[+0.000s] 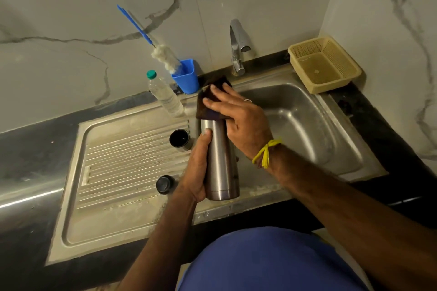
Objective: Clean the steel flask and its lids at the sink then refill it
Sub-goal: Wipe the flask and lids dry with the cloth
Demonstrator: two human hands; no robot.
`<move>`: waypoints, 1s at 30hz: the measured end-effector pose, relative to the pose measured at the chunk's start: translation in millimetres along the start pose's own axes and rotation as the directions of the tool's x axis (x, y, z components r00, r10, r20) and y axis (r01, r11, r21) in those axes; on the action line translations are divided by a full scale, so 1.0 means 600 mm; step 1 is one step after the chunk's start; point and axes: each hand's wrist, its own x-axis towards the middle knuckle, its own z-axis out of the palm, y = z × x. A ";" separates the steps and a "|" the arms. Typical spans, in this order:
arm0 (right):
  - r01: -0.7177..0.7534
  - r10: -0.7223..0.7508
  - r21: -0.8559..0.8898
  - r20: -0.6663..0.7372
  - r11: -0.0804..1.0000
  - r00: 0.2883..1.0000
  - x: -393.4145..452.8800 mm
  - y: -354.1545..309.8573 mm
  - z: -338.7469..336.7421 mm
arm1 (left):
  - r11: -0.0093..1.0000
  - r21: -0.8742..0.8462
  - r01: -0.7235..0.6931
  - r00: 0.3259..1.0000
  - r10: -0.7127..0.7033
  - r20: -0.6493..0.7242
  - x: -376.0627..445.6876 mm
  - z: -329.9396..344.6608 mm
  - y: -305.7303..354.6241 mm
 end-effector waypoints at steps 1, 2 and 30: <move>0.040 -0.040 -0.024 0.017 0.999 0.999 0.004 0.002 -0.003 | 1.000 -0.010 -0.001 1.000 0.001 0.015 0.000 -0.002 0.001; 0.030 -0.029 -0.012 0.013 0.999 0.999 0.005 0.008 -0.004 | 1.000 -0.006 0.002 1.000 -0.002 0.020 0.001 -0.004 0.004; 0.146 -0.146 -0.016 0.020 0.989 0.989 -0.149 0.052 -0.042 | 0.956 -0.188 0.225 0.953 -0.256 -0.162 0.122 0.017 0.096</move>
